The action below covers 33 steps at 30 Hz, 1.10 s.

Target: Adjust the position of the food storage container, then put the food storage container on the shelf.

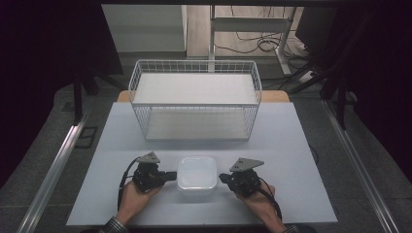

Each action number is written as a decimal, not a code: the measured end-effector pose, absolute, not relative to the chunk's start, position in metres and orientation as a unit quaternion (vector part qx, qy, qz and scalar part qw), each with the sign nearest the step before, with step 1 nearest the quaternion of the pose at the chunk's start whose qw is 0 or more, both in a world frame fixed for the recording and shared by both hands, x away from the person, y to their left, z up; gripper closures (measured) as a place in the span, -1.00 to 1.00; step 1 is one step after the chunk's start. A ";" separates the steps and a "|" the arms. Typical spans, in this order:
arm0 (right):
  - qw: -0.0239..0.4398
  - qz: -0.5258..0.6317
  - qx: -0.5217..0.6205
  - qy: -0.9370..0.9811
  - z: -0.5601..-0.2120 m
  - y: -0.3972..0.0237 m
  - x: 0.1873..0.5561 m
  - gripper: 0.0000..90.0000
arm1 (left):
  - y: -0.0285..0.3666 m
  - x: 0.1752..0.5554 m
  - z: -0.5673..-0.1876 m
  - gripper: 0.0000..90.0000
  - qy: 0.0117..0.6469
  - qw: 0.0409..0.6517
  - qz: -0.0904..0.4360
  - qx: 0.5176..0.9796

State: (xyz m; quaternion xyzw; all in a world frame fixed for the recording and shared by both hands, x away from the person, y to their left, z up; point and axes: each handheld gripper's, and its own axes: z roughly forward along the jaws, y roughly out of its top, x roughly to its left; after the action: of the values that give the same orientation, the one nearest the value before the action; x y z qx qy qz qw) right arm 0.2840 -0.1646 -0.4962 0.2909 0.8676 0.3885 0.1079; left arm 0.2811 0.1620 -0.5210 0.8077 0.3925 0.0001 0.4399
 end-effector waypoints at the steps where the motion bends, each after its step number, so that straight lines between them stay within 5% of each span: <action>1: 0.113 0.386 0.291 0.868 -0.496 -0.165 0.284 0.90 | 0.164 0.280 -0.520 0.99 0.394 0.438 0.008 0.807; 3: 0.117 0.383 0.291 0.869 -0.496 -0.166 0.283 0.87 | 0.166 0.279 -0.519 0.93 0.397 0.435 0.017 0.808; 6: 0.127 0.379 0.295 0.868 -0.497 -0.169 0.284 0.68 | 0.170 0.273 -0.515 0.51 0.397 0.427 0.042 0.811; 7: 0.130 0.381 0.298 0.866 -0.497 -0.171 0.284 0.48 | 0.173 0.269 -0.514 0.39 0.392 0.425 0.047 0.815; 9: 0.131 0.381 0.299 0.865 -0.498 -0.172 0.284 0.38 | 0.174 0.268 -0.514 0.27 0.390 0.423 0.047 0.817; 11: 0.144 0.383 0.301 0.862 -0.499 -0.176 0.284 0.08 | 0.176 0.265 -0.513 -0.06 0.386 0.418 0.057 0.820; 19: 0.155 0.394 0.313 0.850 -0.499 -0.183 0.286 -0.47 | 0.178 0.264 -0.516 -0.55 0.374 0.431 0.073 0.818; 33: 0.159 0.399 0.309 0.848 -0.497 -0.186 0.288 -0.78 | 0.186 0.260 -0.511 -0.83 0.372 0.464 0.067 0.801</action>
State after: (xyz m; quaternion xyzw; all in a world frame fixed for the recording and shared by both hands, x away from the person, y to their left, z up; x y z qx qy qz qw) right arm 0.2876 -0.1855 -0.4973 0.3092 0.8483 0.3993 0.1592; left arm 0.2596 0.1863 -0.5109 0.8007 0.3722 0.0675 0.4645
